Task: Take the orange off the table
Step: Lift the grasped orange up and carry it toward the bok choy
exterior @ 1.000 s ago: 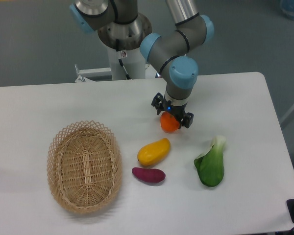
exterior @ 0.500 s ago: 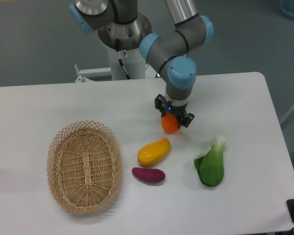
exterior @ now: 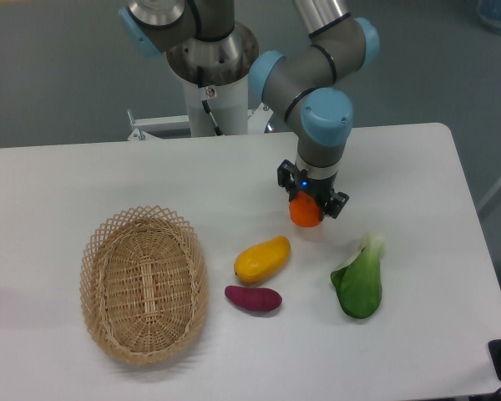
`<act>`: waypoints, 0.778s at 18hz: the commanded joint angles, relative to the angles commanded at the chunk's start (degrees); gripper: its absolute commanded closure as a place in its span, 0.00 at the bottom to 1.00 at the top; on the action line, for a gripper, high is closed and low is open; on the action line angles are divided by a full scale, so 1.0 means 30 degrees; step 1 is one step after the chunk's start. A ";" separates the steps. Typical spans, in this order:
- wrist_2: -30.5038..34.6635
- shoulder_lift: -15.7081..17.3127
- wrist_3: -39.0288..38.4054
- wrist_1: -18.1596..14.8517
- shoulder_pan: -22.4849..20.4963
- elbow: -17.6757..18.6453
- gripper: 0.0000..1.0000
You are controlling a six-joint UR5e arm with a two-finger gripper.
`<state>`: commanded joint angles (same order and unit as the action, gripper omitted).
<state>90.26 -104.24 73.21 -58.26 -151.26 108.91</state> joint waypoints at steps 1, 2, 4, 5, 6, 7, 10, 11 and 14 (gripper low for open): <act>0.0000 0.0000 0.0000 -0.0555 -0.0088 -0.0496 0.48; 0.0000 0.0000 0.0000 -0.0822 -0.0147 -0.0849 0.48; 0.0000 0.0029 0.0000 -0.1029 -0.0294 -0.1407 0.48; -0.0029 0.0000 0.0000 -0.1030 -0.0323 -0.1612 0.48; -0.0116 0.0029 0.0000 -0.1030 -0.0584 -0.1875 0.48; -0.0117 0.0029 0.0000 -0.1030 -0.0645 -0.1994 0.48; -0.0321 -0.0058 0.0000 -0.1001 -0.1053 -0.2608 0.48; -0.0583 -0.0175 0.0000 -0.1000 -0.1085 -0.2929 0.48; -0.0703 -0.0351 0.0000 -0.0971 -0.1261 -0.3459 0.48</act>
<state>88.15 -105.29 73.21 -61.17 -155.04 98.53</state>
